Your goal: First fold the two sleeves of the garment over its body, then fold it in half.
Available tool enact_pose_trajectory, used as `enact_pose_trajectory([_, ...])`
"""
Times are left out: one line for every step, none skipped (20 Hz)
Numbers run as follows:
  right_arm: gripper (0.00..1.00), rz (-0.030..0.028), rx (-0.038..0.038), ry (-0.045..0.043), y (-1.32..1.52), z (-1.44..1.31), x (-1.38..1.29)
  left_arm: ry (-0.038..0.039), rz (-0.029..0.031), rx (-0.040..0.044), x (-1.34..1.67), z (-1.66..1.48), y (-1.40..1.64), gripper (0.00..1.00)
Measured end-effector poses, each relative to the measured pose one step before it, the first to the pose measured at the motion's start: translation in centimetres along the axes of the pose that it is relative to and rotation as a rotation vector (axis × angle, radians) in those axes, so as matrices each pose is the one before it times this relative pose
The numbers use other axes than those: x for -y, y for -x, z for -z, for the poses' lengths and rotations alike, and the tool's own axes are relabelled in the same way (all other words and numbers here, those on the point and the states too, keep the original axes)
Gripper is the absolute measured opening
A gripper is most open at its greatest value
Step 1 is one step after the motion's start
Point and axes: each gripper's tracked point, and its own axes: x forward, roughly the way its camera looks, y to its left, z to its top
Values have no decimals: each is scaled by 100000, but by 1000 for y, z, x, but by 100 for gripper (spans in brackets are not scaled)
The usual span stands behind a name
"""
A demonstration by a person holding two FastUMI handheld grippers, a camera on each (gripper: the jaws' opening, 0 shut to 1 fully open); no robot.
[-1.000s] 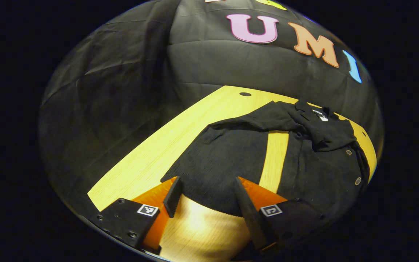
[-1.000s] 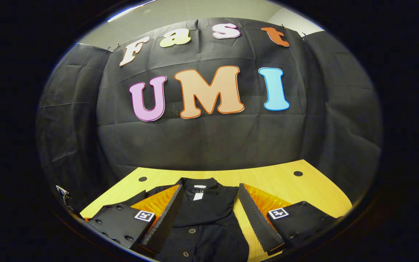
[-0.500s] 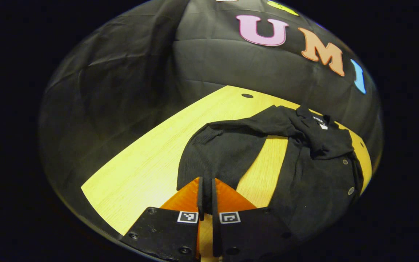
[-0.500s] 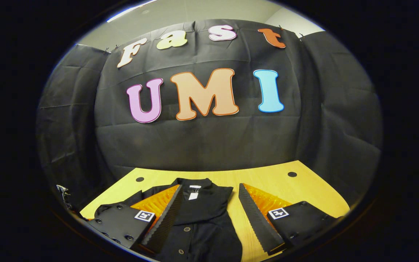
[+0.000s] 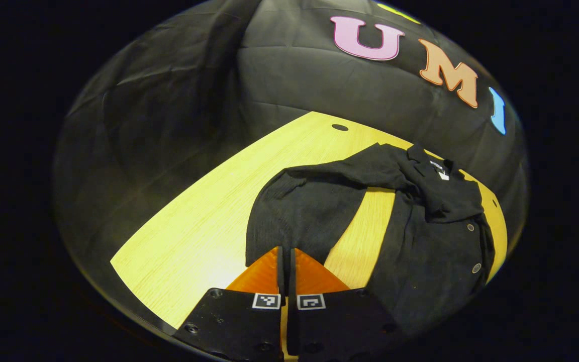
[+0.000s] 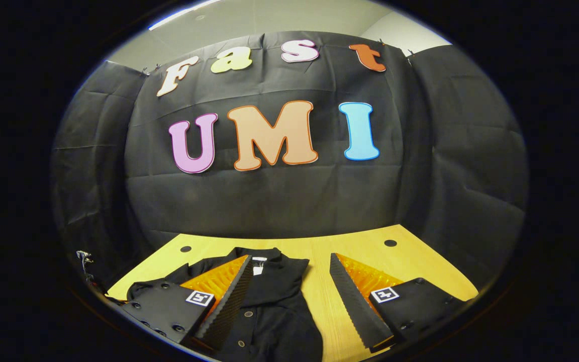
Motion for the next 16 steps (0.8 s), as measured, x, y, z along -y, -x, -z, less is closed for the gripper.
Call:
enact_pose_trajectory([93, 799, 32, -308, 362, 147, 278, 881, 398, -410, 104, -257, 43, 0])
enact_pose_trajectory([93, 818, -227, -166, 254, 341, 301, -46, -128, 615, 66, -663, 0, 0])
enact_pose_trajectory([93, 919, -499, 40, 368, 339, 367, -246, 74, 1691, 108, -851, -97, 0])
enact_pose_trajectory([93, 933, -642, 20, 303, 363, 406, 353, 787, 1777, 240, -1102, 151, 0])
enact_pose_trajectory([93, 668, -679, -195, 295, 293, 295, 656, 1622, 1956, 715, -1162, 110, 0])
enact_pose_trajectory([93, 596, -110, -583, 321, 167, 177, 397, 1982, 2248, 685, -1218, 156, 0])
enact_pose_trajectory([97, 423, -145, -912, 355, 195, 183, -186, 2071, 2399, 887, -1326, -117, 0])
enact_pose_trajectory([97, 313, -383, -827, 368, 344, 115, -732, 2227, 2532, 1110, -1280, -266, 0])
enact_pose_trajectory([97, 502, -375, -436, 416, 316, 102, -1072, 2542, 3190, 1141, -1445, -294, 0])
enact_pose_trajectory([97, 448, -364, -191, 309, 357, 119, -814, 3009, 2161, 1352, -1144, -425, 0])
enact_pose_trajectory([97, 649, -535, 68, 353, 395, 174, -504, 3332, 986, 1527, -811, -365, 0])
enact_pose_trajectory([97, 648, -656, 56, 283, 423, 135, -384, 3707, 999, 1760, -807, -621, 0])
enact_pose_trajectory([97, 376, -461, -91, 361, 305, 89, -507, 3108, 1137, 1548, -766, -576, 0])
enact_pose_trajectory([97, 407, -332, -248, 390, 336, 107, -741, 3044, 1588, 1530, -806, -594, 0])
enact_pose_trajectory([97, 230, -455, -453, 243, 286, 219, -918, 2818, 1777, 1530, -799, -542, 0])
enact_pose_trajectory([97, 306, -497, -604, 249, 256, 187, -876, 2645, 1903, 1525, -617, -853, 0])
